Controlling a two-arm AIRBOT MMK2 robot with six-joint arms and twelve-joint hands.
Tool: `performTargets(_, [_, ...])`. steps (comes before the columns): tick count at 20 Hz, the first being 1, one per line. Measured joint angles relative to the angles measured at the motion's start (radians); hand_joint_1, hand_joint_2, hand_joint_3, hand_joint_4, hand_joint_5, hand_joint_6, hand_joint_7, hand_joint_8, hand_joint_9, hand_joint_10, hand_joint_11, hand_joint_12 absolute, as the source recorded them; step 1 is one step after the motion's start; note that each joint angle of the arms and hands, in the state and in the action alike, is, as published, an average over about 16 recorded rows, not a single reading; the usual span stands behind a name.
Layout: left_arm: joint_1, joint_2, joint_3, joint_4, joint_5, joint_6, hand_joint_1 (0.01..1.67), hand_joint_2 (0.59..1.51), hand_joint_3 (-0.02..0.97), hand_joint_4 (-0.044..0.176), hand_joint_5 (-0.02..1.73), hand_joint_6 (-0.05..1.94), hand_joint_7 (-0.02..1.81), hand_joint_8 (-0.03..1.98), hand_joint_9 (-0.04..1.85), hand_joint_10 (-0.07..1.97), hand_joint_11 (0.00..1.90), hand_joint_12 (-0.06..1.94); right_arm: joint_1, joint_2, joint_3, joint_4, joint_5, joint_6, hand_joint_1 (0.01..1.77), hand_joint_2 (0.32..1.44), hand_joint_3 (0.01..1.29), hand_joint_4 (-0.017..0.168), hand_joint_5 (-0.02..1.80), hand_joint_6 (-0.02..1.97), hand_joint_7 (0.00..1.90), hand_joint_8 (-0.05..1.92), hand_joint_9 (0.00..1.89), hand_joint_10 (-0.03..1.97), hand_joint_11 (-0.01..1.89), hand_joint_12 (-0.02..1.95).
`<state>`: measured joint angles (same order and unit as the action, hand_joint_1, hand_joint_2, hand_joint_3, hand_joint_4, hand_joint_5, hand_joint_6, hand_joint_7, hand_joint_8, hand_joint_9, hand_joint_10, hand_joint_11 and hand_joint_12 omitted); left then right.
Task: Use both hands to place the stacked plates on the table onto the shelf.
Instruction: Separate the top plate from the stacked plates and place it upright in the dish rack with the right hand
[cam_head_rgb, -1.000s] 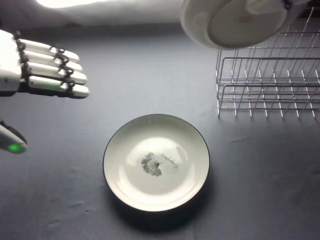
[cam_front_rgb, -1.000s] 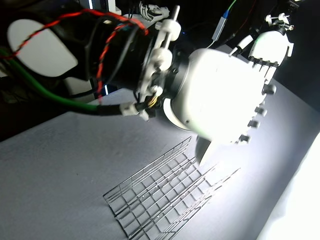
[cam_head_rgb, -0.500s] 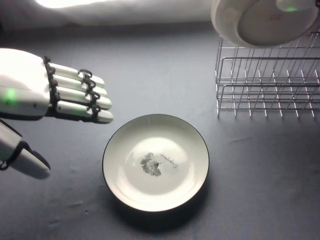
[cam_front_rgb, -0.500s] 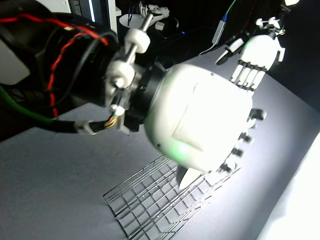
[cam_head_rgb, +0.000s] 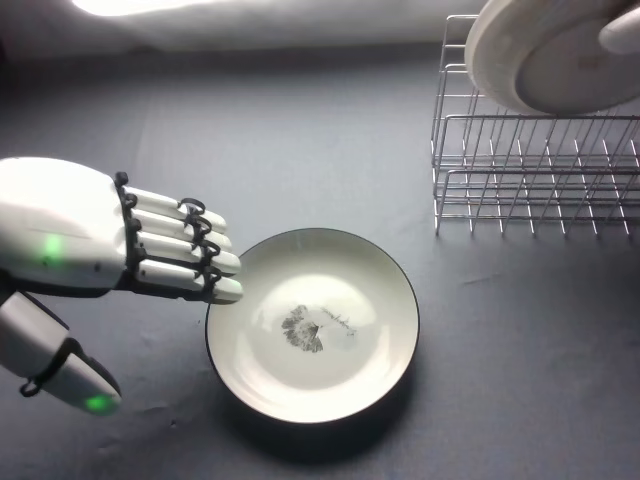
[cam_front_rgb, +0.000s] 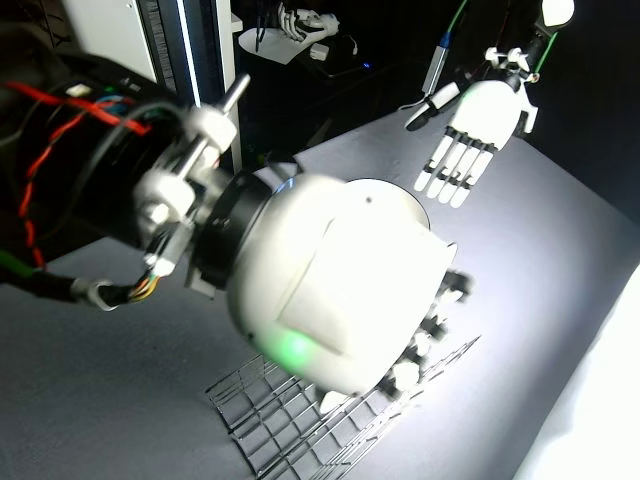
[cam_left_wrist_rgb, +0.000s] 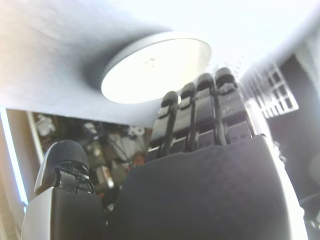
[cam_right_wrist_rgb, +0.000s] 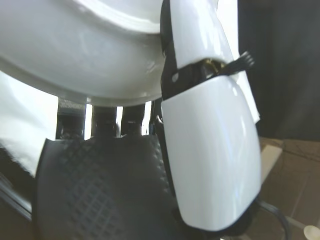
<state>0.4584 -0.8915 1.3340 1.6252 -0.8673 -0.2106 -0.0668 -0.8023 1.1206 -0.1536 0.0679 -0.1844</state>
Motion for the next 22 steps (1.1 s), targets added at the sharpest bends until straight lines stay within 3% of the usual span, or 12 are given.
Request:
performTargets(15, [0.077,-0.007,-0.074,-0.013,0.088,0.001,0.02,1.119,0.021,0.005,0.05,0.01,0.03,-0.01,0.02,0.01,0.02,0.00,-0.177,0.015,0.061,-0.034,0.107,-0.001,1.37,1.00,0.02,-0.009,0.98,0.85,1.13,0.62,0.97,1.09,0.84,1.03])
performTargets(18, [0.083,-0.009,-0.080,-0.014,0.105,0.001,0.02,1.119,0.021,0.004,0.05,0.01,0.03,-0.01,0.02,0.01,0.02,0.00,-0.203,0.016,0.065,-0.055,0.127,-0.001,1.35,1.02,0.02,-0.009,0.97,0.85,1.11,0.65,0.98,0.95,0.83,0.99])
performTargets(22, [0.087,-0.014,-0.087,-0.017,0.123,0.004,0.02,1.119,0.021,0.004,0.05,0.01,0.03,-0.01,0.02,0.01,0.01,0.00,-0.227,0.019,0.066,-0.085,0.151,-0.001,1.31,1.04,0.02,-0.008,0.92,0.71,1.04,0.51,0.95,0.70,0.78,0.90])
